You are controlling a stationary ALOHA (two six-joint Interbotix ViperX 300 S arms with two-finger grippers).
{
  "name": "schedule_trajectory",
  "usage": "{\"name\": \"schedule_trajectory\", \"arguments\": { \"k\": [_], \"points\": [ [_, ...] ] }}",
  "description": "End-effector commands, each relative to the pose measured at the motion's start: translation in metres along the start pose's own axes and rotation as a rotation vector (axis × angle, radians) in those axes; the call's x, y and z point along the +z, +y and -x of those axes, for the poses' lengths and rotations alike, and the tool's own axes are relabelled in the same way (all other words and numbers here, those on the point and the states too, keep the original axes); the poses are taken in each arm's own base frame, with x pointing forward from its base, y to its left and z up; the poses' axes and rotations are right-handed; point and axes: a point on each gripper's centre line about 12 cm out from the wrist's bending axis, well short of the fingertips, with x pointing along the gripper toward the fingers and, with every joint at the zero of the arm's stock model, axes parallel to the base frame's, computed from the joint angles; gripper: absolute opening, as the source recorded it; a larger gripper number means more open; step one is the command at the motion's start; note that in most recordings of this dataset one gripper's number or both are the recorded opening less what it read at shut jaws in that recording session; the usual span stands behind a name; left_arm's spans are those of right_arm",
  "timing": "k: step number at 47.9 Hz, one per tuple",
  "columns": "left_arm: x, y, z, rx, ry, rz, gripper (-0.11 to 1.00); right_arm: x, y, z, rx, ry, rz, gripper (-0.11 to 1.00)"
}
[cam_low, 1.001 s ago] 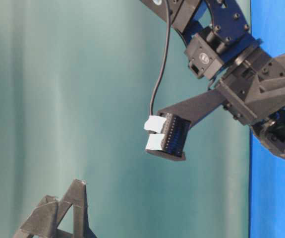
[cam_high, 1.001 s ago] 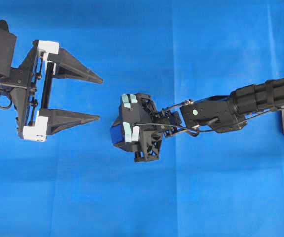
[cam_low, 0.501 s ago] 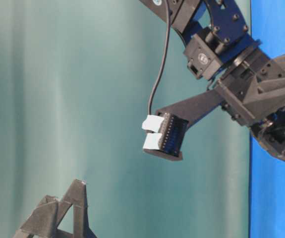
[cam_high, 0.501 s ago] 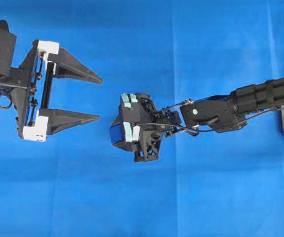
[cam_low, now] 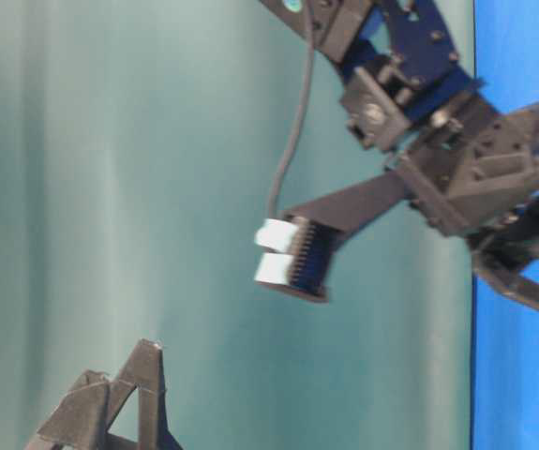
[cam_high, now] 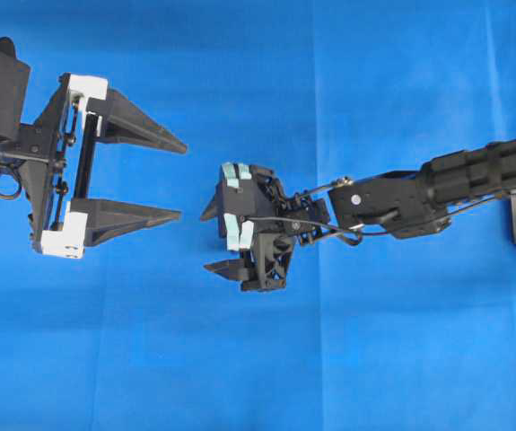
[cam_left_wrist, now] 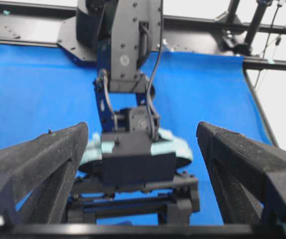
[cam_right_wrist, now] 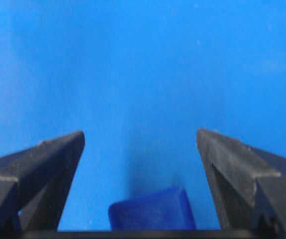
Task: Handover the blue block to the right arm after grasping it with the left arm, then place it in the designated position.
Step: 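Lower the held cube toward the table center with the right gripper, then open the right gripper to release the cube and raise it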
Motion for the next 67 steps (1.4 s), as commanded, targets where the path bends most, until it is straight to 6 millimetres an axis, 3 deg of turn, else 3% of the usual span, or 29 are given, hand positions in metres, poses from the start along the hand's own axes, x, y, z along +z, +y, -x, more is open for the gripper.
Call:
{"name": "schedule_trajectory", "arguments": {
  "k": [1,32,51,57,67],
  "points": [
    [0.012,-0.002,0.0,-0.007,-0.035,-0.002,0.93,0.031,0.007,0.021,0.008,-0.07,0.008,0.86],
    [0.013,-0.002,0.0,-0.007,-0.036,-0.002,0.93,0.094,0.014,0.139,-0.103,-0.125,0.033,0.86],
    [0.011,-0.004,0.0,-0.011,-0.028,-0.001,0.93,0.108,0.017,0.21,-0.126,-0.206,0.033,0.86],
    [0.011,-0.004,0.0,-0.012,-0.028,-0.001,0.93,0.106,0.018,0.222,-0.118,-0.231,0.03,0.86],
    [0.012,-0.005,0.0,-0.014,-0.029,-0.003,0.93,0.104,0.018,0.224,-0.116,-0.233,0.026,0.86]
  ]
}}
